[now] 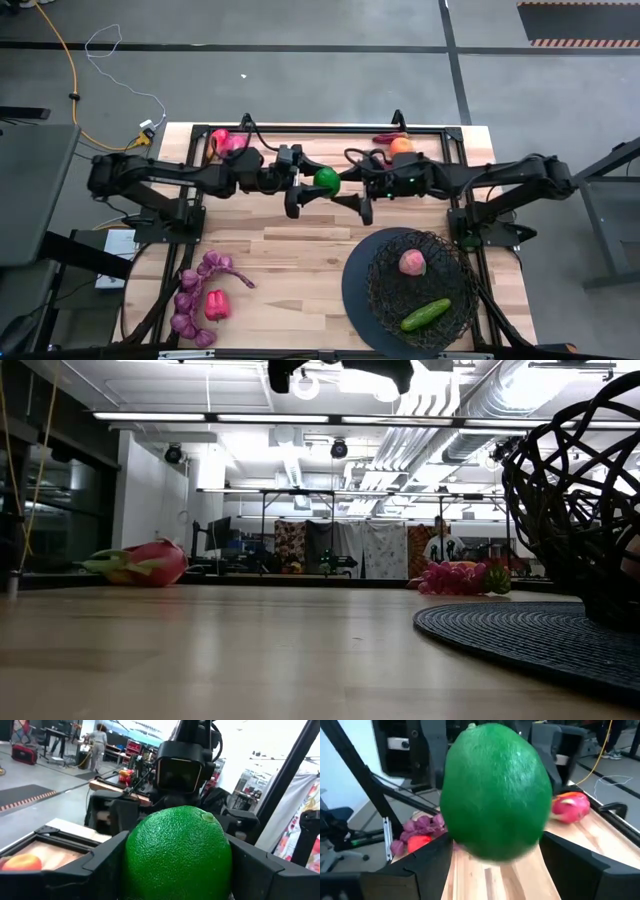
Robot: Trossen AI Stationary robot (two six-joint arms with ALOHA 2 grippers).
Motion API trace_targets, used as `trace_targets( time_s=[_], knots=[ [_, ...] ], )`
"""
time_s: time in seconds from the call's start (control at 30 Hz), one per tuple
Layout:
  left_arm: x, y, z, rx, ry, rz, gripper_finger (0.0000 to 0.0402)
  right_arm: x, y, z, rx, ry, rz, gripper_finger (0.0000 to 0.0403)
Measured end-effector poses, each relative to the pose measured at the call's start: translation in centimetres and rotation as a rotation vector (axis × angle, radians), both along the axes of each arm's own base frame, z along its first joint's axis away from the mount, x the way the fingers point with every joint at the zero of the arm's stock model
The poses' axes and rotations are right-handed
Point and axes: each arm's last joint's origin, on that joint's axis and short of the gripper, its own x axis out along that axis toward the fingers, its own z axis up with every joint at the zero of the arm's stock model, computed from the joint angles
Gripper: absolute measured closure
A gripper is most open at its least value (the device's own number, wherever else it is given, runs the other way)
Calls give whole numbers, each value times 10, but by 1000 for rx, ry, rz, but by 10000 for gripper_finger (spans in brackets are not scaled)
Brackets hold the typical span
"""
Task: Build produce basket
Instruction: Put the green lime into the basket
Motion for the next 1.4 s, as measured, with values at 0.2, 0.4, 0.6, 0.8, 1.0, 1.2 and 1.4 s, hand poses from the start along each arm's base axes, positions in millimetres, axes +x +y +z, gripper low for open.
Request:
trace_targets(
  time_s=[0.2, 0.4, 0.6, 0.8, 1.0, 1.2, 1.4],
  knots=[
    [3, 0, 1, 1, -2, -4, 133, 11, 1, -4, 26, -40, 25, 116],
    [3, 0, 1, 1, -3, -3, 133, 11, 1, -4, 32, -51, 23, 118],
    [4, 0, 1, 0, -3, -13, 126, 11, 1, -3, 33, -58, 16, 169],
    [2, 6, 1, -26, 1, -81, 93, 11, 1, -4, 22, -48, 17, 199],
    [-13, 17, 8, -4, 36, -89, 62, -9, -4, 9, -14, -26, -3, 186],
    [-47, 20, 27, 105, 87, -39, 56, -48, -8, 27, -40, 18, -52, 191],
    [-84, 4, 51, 131, 48, -16, 56, -86, -8, 37, -22, 72, -81, 189]
  ],
)
